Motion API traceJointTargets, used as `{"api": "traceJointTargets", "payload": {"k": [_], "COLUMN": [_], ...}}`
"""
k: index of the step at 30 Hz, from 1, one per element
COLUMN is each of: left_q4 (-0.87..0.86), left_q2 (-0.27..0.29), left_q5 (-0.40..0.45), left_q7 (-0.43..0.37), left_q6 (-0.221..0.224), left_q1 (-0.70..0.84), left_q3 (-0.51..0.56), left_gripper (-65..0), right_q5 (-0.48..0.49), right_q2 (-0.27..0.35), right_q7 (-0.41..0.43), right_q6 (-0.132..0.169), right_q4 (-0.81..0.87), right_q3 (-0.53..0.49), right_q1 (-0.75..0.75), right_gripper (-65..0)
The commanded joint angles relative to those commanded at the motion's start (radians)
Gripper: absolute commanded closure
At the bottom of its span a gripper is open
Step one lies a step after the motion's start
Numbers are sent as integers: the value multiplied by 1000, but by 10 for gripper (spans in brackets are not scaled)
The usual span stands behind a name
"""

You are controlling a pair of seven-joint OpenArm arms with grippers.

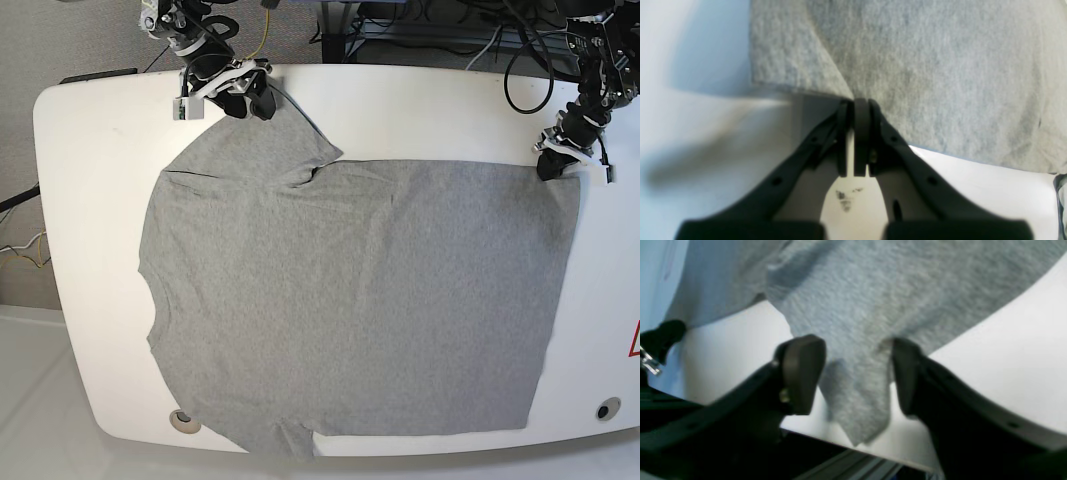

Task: Fold the T-shirt properly
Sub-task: 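Lift the shoulder edge with both grippers, pulling the shirt taut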

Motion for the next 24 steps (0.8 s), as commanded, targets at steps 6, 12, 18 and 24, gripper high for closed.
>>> {"api": "traceJointTargets", "payload": {"k": [6,12,18,24], "left_q4": [-2,-2,4,4], "left_q2": [-1,-3,-1,2], "left_q5": [2,6,11,16], "left_q7": [10,34,44,8], "left_q6": [-1,4,5,-1], "left_q1": [6,15,21,32], "left_q3": [-2,-3,-6,-7], "left_gripper": [-53,-186,-264,-58], "right_q5": [3,16,79,101], "right_q2": [-2,-3,-9,-14], "right_q7": [-1,-5,-33,-50], "right_q6": [5,10,11,12], "right_q4": [-4,1,13,11], "right_q3": [-1,3,7,8], "right_q1": [-1,-4,-14,-20], "right_gripper": [-346,-342,-413,-406]}}
